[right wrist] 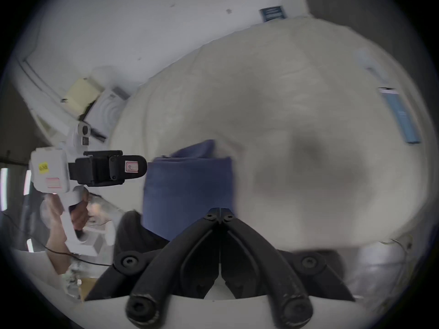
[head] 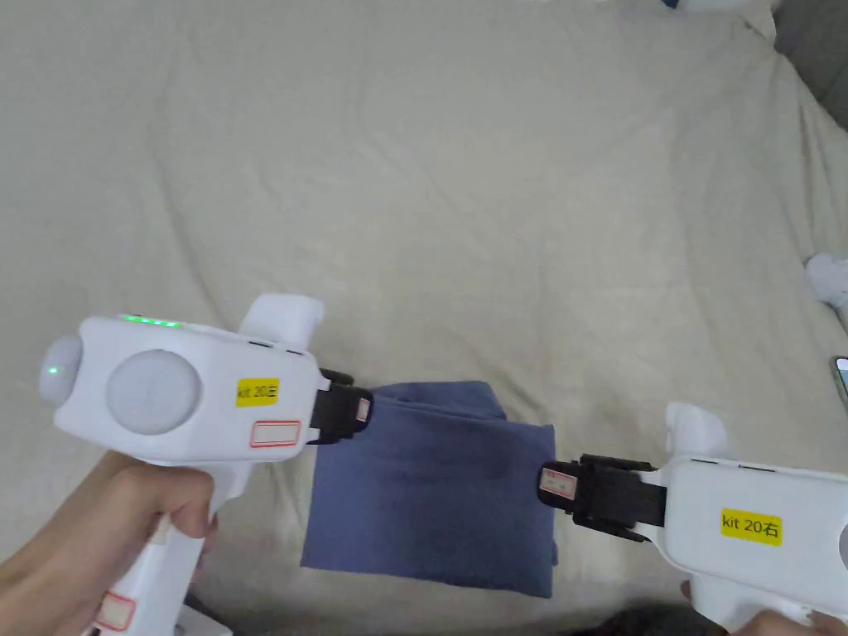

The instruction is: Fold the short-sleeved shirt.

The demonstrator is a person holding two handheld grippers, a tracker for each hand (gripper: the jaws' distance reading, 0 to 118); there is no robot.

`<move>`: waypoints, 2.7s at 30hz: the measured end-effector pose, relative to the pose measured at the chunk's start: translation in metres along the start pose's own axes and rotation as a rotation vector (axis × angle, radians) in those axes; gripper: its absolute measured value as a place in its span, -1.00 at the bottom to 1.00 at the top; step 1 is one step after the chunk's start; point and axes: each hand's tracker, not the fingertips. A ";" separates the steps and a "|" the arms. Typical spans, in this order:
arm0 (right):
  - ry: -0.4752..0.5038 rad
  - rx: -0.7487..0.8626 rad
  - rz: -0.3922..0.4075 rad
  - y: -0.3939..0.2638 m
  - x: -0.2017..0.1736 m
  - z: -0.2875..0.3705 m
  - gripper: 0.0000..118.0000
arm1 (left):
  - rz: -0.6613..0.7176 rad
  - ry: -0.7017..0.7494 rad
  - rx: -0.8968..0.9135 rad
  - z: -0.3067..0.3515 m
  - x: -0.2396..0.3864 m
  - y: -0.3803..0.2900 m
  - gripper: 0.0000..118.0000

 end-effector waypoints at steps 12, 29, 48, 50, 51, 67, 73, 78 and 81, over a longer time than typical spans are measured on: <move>0.403 -0.166 -0.318 -0.006 0.092 -0.089 -1.00 | 0.298 -0.380 -0.113 -0.035 -0.084 -0.041 -1.00; 0.410 -0.155 -0.351 -0.005 0.088 -0.088 -1.00 | 0.404 -0.697 -0.118 -0.088 -0.082 -0.042 0.99; 0.329 -0.042 -0.230 0.017 0.038 -0.033 -1.00 | 0.249 -0.495 -0.132 -0.053 -0.131 -0.037 -0.54; 0.329 -0.026 -0.228 0.025 0.028 -0.029 -1.00 | 0.262 -0.449 -0.129 -0.024 -0.166 -0.037 -0.54; 0.309 -0.013 -0.218 0.029 0.024 -0.029 -1.00 | 0.297 -0.438 -0.107 -0.008 -0.184 -0.038 -0.54; 0.155 0.030 -0.228 0.075 -0.007 -0.072 -1.00 | 0.573 0.200 -0.131 0.266 -0.495 -0.031 -0.54; 0.124 0.007 -0.193 0.082 -0.014 -0.067 -1.00 | 0.471 0.576 -0.005 0.313 -0.489 -0.020 1.00; 0.097 0.099 -0.130 0.098 -0.016 -0.038 -1.00 | 0.467 0.600 0.111 0.332 -0.403 0.001 0.97; -0.016 0.181 0.002 0.117 -0.041 -0.010 -1.00 | 0.290 0.534 0.024 0.293 -0.323 0.042 0.46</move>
